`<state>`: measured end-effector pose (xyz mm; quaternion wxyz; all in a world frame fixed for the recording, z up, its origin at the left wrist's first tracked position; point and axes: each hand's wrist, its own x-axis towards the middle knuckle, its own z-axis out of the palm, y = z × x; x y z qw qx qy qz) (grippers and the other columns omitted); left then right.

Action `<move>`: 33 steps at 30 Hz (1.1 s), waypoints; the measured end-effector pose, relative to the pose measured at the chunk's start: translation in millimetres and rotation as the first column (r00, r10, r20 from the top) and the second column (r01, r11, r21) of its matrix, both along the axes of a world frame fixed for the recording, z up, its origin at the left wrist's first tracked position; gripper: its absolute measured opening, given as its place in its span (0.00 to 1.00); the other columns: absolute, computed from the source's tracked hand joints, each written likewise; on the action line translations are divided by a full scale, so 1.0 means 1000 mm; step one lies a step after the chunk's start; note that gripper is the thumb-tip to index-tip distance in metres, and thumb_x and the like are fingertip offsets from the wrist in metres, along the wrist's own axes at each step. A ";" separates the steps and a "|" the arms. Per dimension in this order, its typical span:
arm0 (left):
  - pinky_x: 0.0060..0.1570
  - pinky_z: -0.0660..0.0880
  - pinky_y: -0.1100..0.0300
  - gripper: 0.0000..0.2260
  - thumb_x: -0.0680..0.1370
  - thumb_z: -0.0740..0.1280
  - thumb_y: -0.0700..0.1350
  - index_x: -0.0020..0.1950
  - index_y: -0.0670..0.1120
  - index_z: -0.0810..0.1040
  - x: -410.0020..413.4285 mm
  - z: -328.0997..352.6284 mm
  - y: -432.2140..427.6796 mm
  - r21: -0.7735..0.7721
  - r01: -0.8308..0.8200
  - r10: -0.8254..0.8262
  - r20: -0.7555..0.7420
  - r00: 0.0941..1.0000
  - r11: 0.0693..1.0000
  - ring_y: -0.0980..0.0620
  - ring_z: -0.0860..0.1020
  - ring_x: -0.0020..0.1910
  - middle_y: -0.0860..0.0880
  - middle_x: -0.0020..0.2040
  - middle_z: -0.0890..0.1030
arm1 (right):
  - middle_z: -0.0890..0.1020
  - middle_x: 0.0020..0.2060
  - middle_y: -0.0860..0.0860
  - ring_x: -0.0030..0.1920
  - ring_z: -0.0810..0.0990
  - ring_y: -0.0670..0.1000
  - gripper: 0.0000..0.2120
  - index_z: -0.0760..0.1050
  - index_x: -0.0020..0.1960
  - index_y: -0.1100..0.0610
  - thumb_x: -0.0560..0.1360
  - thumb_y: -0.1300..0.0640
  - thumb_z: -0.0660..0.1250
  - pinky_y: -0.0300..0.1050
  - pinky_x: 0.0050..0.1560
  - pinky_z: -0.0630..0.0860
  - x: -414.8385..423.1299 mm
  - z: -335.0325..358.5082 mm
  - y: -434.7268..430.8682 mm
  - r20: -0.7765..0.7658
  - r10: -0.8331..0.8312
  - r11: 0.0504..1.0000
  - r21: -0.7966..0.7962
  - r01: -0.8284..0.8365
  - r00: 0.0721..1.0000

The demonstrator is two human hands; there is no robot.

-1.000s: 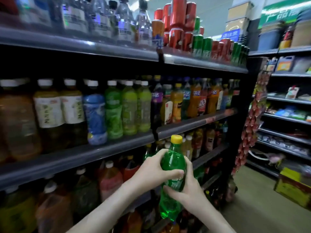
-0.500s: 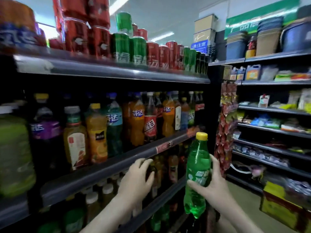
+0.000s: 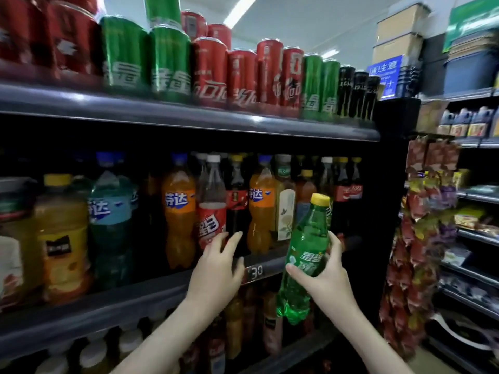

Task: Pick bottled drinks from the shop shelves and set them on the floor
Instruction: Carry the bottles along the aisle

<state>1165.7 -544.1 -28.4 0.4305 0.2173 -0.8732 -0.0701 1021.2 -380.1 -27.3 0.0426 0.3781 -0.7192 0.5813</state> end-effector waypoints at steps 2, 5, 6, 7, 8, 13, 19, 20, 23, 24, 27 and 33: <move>0.60 0.72 0.55 0.24 0.78 0.65 0.47 0.74 0.50 0.67 -0.028 0.010 0.003 -0.030 0.017 -0.016 0.004 1.000 0.999 0.47 0.68 0.69 0.47 0.70 0.69 | 0.75 0.47 0.34 0.42 0.77 0.30 0.46 0.51 0.70 0.36 0.65 0.47 0.79 0.26 0.36 0.71 -0.022 0.005 -0.006 -0.003 -0.017 1.000 -0.004 0.017 1.000; 0.61 0.72 0.48 0.25 0.73 0.72 0.44 0.69 0.45 0.73 -0.071 0.030 0.007 -0.186 -0.023 0.023 -0.004 1.000 0.982 0.41 0.74 0.63 0.42 0.64 0.75 | 0.75 0.45 0.34 0.41 0.76 0.30 0.46 0.51 0.70 0.36 0.64 0.47 0.79 0.26 0.33 0.70 -0.059 0.016 -0.007 -0.013 -0.032 0.999 -0.016 0.032 0.999; 0.63 0.70 0.44 0.25 0.71 0.74 0.43 0.67 0.44 0.75 -0.085 0.036 0.007 -0.239 -0.058 0.055 -0.022 0.998 0.969 0.40 0.75 0.63 0.41 0.62 0.77 | 0.74 0.45 0.33 0.41 0.76 0.31 0.46 0.51 0.70 0.37 0.65 0.47 0.79 0.26 0.34 0.70 -0.071 0.020 -0.007 -0.020 -0.035 0.999 -0.022 0.035 0.999; 0.65 0.66 0.40 0.25 0.69 0.75 0.43 0.66 0.45 0.76 -0.099 0.042 0.008 -0.287 -0.101 0.091 -0.046 0.995 0.953 0.39 0.75 0.63 0.40 0.61 0.78 | 0.73 0.46 0.33 0.42 0.75 0.32 0.46 0.50 0.70 0.37 0.65 0.47 0.79 0.26 0.34 0.69 -0.082 0.022 -0.006 -0.032 -0.037 0.999 -0.025 0.036 0.999; 0.67 0.62 0.37 0.26 0.68 0.76 0.45 0.66 0.46 0.77 -0.111 0.048 0.009 -0.334 -0.142 0.126 -0.070 0.990 0.932 0.38 0.74 0.64 0.40 0.61 0.78 | 0.72 0.46 0.33 0.42 0.74 0.32 0.46 0.50 0.70 0.37 0.65 0.47 0.78 0.25 0.35 0.68 -0.092 0.024 -0.004 -0.046 -0.038 0.999 -0.025 0.037 0.998; 0.69 0.48 0.39 0.31 0.67 0.75 0.51 0.70 0.49 0.74 -0.169 0.076 0.012 -0.453 -0.330 0.320 -0.102 0.942 0.828 0.38 0.69 0.69 0.36 0.64 0.76 | 0.72 0.50 0.35 0.45 0.75 0.38 0.46 0.50 0.71 0.39 0.66 0.48 0.78 0.29 0.44 0.70 -0.146 0.033 -0.001 -0.092 0.031 0.998 -0.053 -0.036 0.995; 0.60 0.18 0.42 0.35 0.77 0.54 0.61 0.78 0.54 0.40 -0.222 0.098 0.001 -0.311 -0.570 0.601 0.003 0.800 0.761 0.40 0.48 0.77 0.36 0.74 0.63 | 0.72 0.50 0.30 0.45 0.73 0.25 0.46 0.50 0.67 0.31 0.63 0.47 0.79 0.21 0.37 0.69 -0.200 0.031 0.002 -0.159 0.147 0.986 -0.058 -0.158 0.976; 0.60 0.19 0.43 0.34 0.77 0.55 0.61 0.78 0.55 0.42 -0.227 0.099 0.001 -0.281 -0.576 0.600 -0.004 0.800 0.767 0.39 0.50 0.76 0.35 0.72 0.65 | 0.73 0.50 0.30 0.47 0.73 0.24 0.46 0.50 0.66 0.30 0.63 0.47 0.79 0.21 0.38 0.69 -0.208 0.030 0.002 -0.168 0.161 0.982 -0.066 -0.174 0.973; 0.67 0.32 0.44 0.34 0.72 0.62 0.61 0.77 0.57 0.57 -0.226 0.103 0.008 -0.206 -0.571 0.576 -0.040 0.816 0.795 0.39 0.60 0.71 0.36 0.65 0.73 | 0.72 0.49 0.30 0.47 0.71 0.21 0.48 0.48 0.66 0.29 0.61 0.45 0.79 0.21 0.35 0.68 -0.220 0.027 -0.001 -0.173 0.186 0.977 -0.076 -0.201 0.967; 0.68 0.39 0.43 0.34 0.70 0.66 0.60 0.75 0.57 0.62 -0.225 0.105 0.010 -0.197 -0.574 0.571 -0.075 0.817 0.795 0.38 0.63 0.69 0.36 0.61 0.75 | 0.70 0.49 0.29 0.47 0.69 0.20 0.48 0.47 0.66 0.30 0.62 0.45 0.79 0.20 0.34 0.68 -0.222 0.026 -0.003 -0.177 0.190 0.975 -0.079 -0.206 0.966; 0.63 0.59 0.39 0.31 0.66 0.71 0.56 0.69 0.55 0.71 -0.218 0.096 0.019 -0.208 -0.519 0.467 -0.252 0.847 0.829 0.35 0.69 0.60 0.36 0.55 0.74 | 0.69 0.50 0.29 0.47 0.68 0.18 0.48 0.46 0.66 0.30 0.62 0.43 0.78 0.19 0.33 0.68 -0.224 0.024 -0.007 -0.187 0.226 0.965 -0.093 -0.246 0.956; 0.36 0.80 0.65 0.29 0.73 0.68 0.55 0.72 0.58 0.62 -0.193 0.063 0.035 -0.305 -0.147 0.036 -0.340 0.940 0.941 0.45 0.74 0.56 0.47 0.67 0.59 | 0.72 0.49 0.20 0.48 0.71 0.20 0.47 0.48 0.63 0.23 0.61 0.44 0.79 0.15 0.36 0.64 -0.222 0.020 -0.010 -0.198 0.261 0.941 -0.166 -0.295 0.945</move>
